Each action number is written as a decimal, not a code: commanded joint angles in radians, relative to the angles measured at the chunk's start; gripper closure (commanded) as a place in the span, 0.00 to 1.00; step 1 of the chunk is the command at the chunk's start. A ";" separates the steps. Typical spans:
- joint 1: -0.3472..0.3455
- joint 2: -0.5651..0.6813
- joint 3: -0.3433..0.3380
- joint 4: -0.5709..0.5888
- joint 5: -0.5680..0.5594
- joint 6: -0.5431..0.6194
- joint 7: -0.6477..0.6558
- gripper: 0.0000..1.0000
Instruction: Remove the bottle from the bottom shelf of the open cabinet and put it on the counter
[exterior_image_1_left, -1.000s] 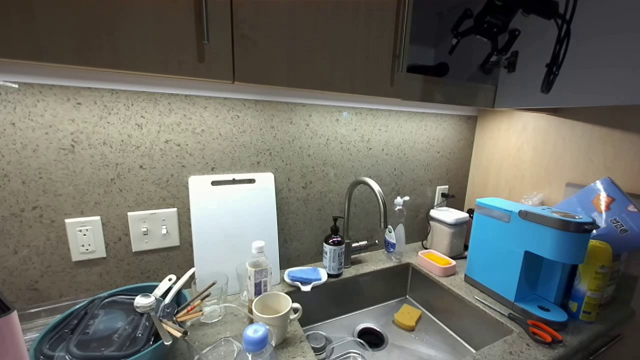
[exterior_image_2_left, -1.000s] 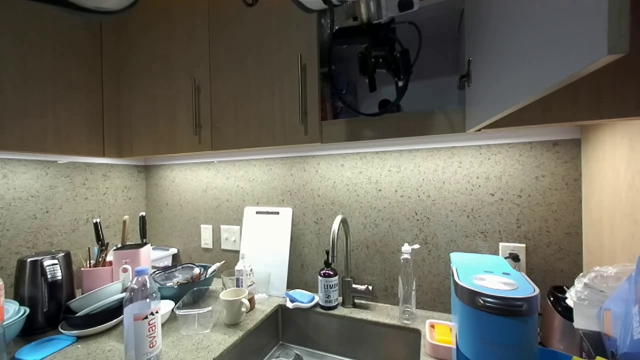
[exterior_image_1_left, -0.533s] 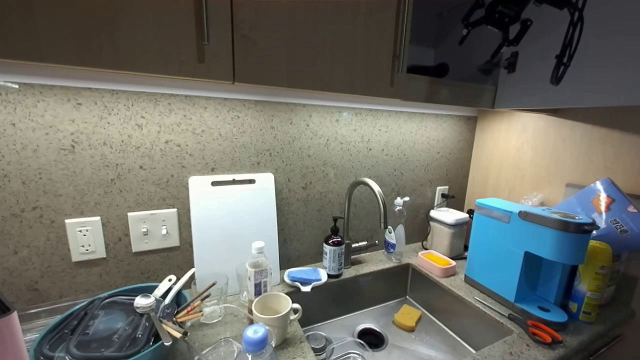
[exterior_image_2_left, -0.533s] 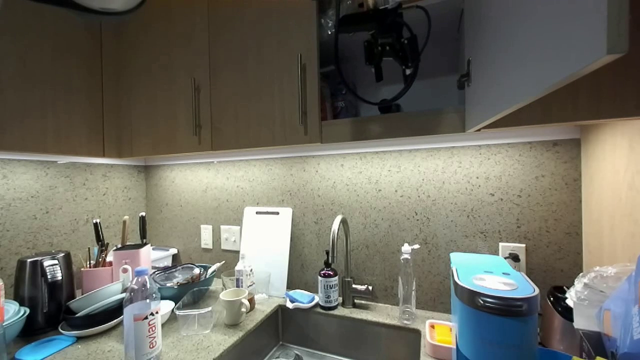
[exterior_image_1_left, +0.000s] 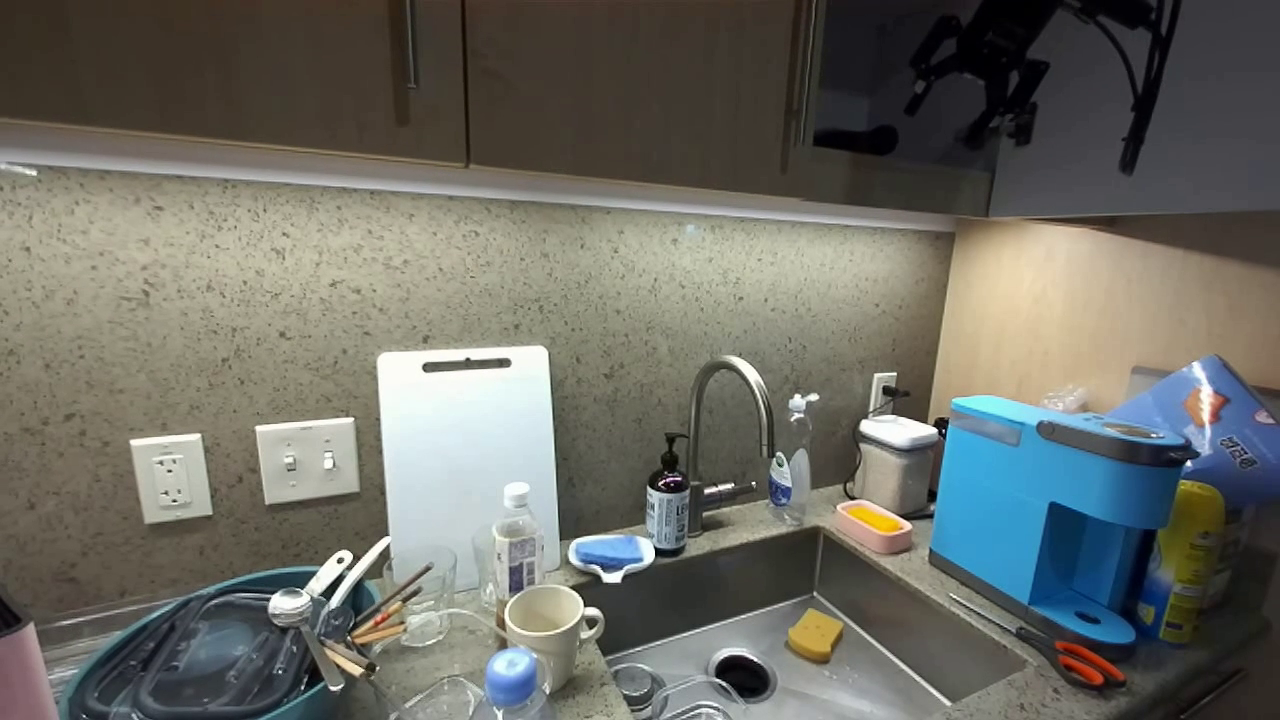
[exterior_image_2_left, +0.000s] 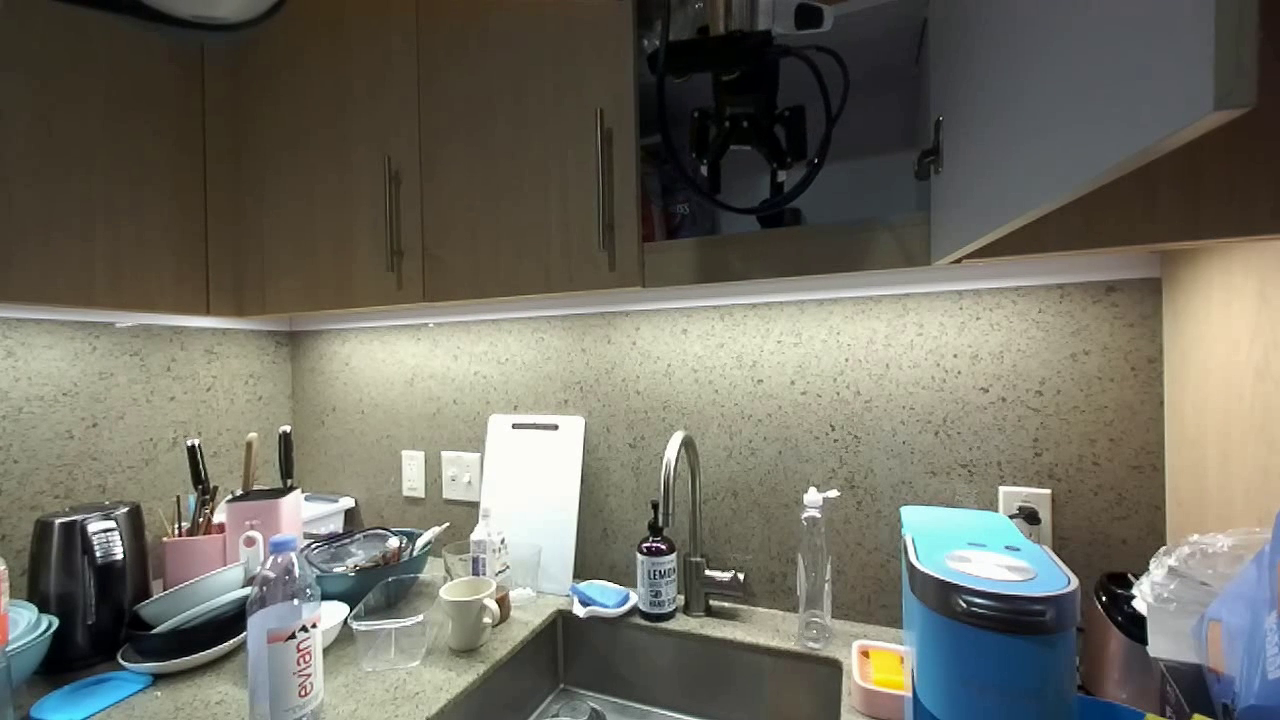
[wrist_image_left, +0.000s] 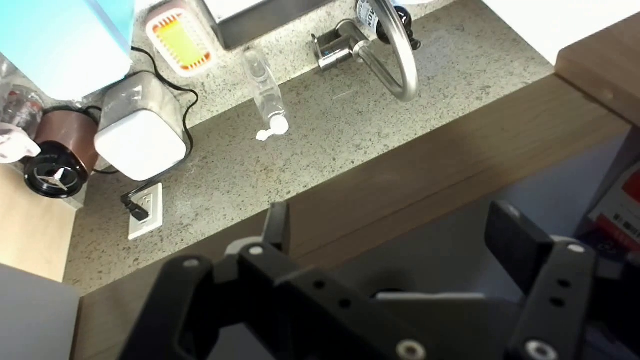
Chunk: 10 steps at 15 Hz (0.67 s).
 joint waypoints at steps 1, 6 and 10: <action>0.000 0.000 0.000 0.000 0.000 -0.001 -0.005 0.00; 0.002 0.108 0.002 0.127 0.008 -0.038 0.059 0.00; -0.013 0.224 0.049 0.274 0.003 -0.031 0.141 0.00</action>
